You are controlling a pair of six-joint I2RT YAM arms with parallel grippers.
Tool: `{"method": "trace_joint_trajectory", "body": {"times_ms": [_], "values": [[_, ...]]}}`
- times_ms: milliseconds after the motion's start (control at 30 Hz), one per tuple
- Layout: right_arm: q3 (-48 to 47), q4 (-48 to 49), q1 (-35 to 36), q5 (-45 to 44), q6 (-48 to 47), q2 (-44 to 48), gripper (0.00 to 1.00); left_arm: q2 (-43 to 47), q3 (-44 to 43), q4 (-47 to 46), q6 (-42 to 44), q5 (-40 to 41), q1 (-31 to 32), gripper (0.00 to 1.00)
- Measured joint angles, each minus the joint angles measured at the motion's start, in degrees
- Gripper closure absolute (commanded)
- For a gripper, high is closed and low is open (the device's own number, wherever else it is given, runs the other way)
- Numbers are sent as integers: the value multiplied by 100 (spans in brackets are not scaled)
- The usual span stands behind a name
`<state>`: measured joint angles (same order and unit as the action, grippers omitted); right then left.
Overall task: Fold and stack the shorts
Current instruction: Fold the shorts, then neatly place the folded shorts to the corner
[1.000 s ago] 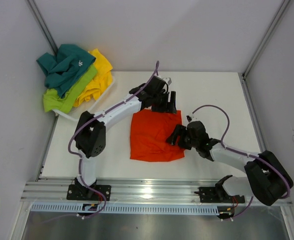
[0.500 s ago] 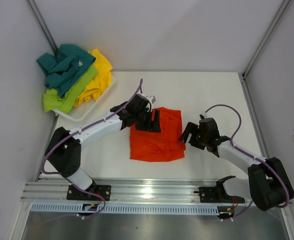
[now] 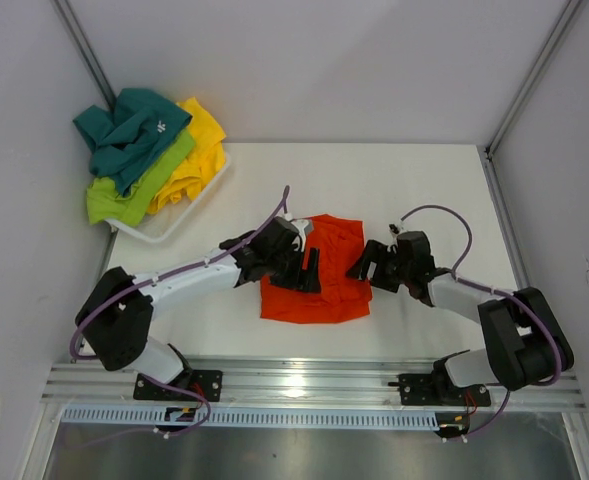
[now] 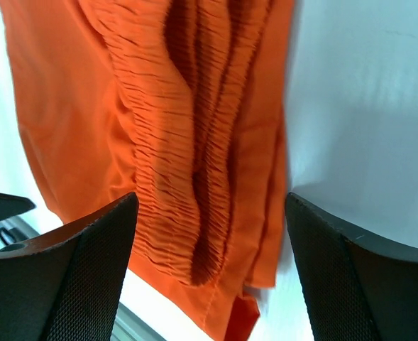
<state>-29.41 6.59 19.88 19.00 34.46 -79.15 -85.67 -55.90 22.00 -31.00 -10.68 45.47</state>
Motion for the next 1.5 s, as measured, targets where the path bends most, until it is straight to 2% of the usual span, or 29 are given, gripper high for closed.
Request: {"method": "trace_joint_trajectory", "body": {"times_ms": [100,300,433,467,567,633,700,733,900,1033,1167,1333,1500], "values": [[-15,262,-2,144,2,-168,16,-15,79,-55,-2,0,11,25],[-142,977,4,507,101,-763,29,-219,85,-170,0,-4,11,25],[-260,1191,55,570,149,-1099,51,-376,168,-348,0,-70,11,25],[-275,1215,66,579,149,-1154,62,-417,188,-382,0,-122,11,25],[-310,1158,103,529,162,-1276,77,-511,227,-470,0,-232,11,26],[-382,1104,103,544,192,-1335,84,-520,245,-503,0,-310,11,25],[-496,1047,107,533,190,-1377,97,-516,243,-527,9,-365,11,25],[-562,1014,107,516,205,-1410,100,-507,243,-514,15,-400,11,25],[-686,1005,17,330,494,-1506,100,-323,28,-192,118,-546,-17,25],[-649,1080,-444,111,986,-1502,100,203,-63,-44,153,-675,-125,25],[-354,1309,-1255,-260,1563,-1316,100,852,-81,127,153,-704,-264,24],[466,1401,-2446,-927,2238,-472,100,1320,-81,289,153,-695,-319,24],[789,1300,-3045,-1572,2594,68,100,1445,-52,348,153,-697,-330,24]]}}
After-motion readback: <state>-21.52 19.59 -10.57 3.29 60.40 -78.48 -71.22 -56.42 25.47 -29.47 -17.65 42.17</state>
